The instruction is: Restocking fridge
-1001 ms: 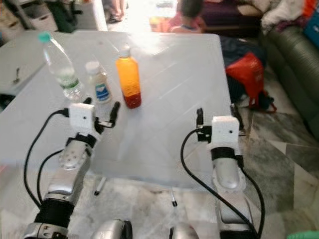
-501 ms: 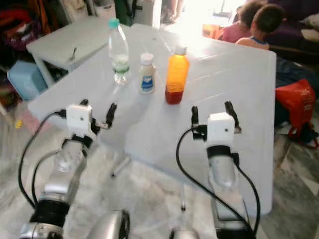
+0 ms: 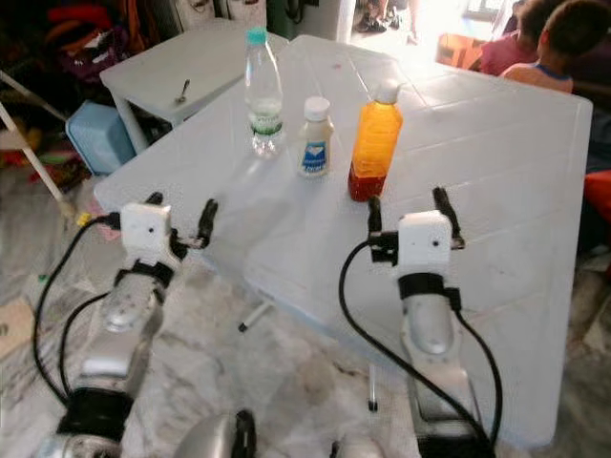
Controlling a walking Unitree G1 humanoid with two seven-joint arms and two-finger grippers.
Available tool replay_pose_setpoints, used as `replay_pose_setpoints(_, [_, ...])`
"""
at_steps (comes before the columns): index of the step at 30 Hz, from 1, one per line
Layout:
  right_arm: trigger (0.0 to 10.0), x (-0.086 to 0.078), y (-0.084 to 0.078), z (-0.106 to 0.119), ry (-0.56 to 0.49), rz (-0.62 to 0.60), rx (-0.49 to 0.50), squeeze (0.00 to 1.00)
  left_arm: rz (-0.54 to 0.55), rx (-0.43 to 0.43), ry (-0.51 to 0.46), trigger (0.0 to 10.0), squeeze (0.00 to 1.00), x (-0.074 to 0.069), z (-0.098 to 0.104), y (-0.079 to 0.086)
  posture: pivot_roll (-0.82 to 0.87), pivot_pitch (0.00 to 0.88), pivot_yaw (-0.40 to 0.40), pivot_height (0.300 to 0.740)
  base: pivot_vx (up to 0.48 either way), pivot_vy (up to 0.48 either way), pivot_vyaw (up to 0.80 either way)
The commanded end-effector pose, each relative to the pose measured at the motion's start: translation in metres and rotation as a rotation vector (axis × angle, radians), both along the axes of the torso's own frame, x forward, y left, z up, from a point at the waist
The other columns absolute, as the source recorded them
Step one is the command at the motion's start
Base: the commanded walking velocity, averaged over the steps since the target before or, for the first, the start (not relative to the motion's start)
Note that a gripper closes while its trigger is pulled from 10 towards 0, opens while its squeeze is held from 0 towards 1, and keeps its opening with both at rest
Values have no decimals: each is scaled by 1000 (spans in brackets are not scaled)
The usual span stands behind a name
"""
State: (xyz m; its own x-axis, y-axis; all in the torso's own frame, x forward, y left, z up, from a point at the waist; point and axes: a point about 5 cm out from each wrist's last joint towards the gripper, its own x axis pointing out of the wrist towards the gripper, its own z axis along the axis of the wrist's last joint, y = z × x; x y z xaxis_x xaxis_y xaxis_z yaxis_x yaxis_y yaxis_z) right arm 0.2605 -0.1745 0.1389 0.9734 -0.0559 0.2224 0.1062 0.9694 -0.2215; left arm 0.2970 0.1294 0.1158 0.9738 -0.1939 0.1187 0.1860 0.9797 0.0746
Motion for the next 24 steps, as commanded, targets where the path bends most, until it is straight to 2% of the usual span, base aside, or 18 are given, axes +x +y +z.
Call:
replay_pose_setpoints(1, [10000, 0, 2, 2, -9, -2, 0, 0, 13, 8, -14, 10000, 0, 2, 5, 6, -95, 89, 20, 740, 356, 0, -631])
replay_pose_setpoints(4, [10000, -3, 4, 16, -66, 13, -54, 0, 12, -5, -69, 10000, 0, 1, 22, 7, -104, 89, 23, 740, 326, 0, -412])
replay_pose_setpoints(9, [10000, -10, 4, 25, -101, 11, -73, 0, 13, -20, -89, 10000, 0, -1, 31, 9, -101, 87, 20, 740, 291, 0, 0])
replay_pose_setpoints(11, [10000, -16, 7, 30, -117, 22, -84, 0, 3, -69, -112, 10000, 0, -6, 36, 10, -102, 87, 20, 740, 0, 0, 0])
replay_pose_setpoints(18, [10000, -19, 12, 31, -129, 57, -119, 0, 23, -49, -83, 10000, 0, -11, 29, 16, -107, 86, 20, 740, 0, 0, 0])
replay_pose_setpoints(24, [10000, -19, 19, 33, -125, 112, -110, 0, 25, -44, -69, 10000, 0, -12, 27, 14, -105, 85, 21, 740, 0, 0, 0])
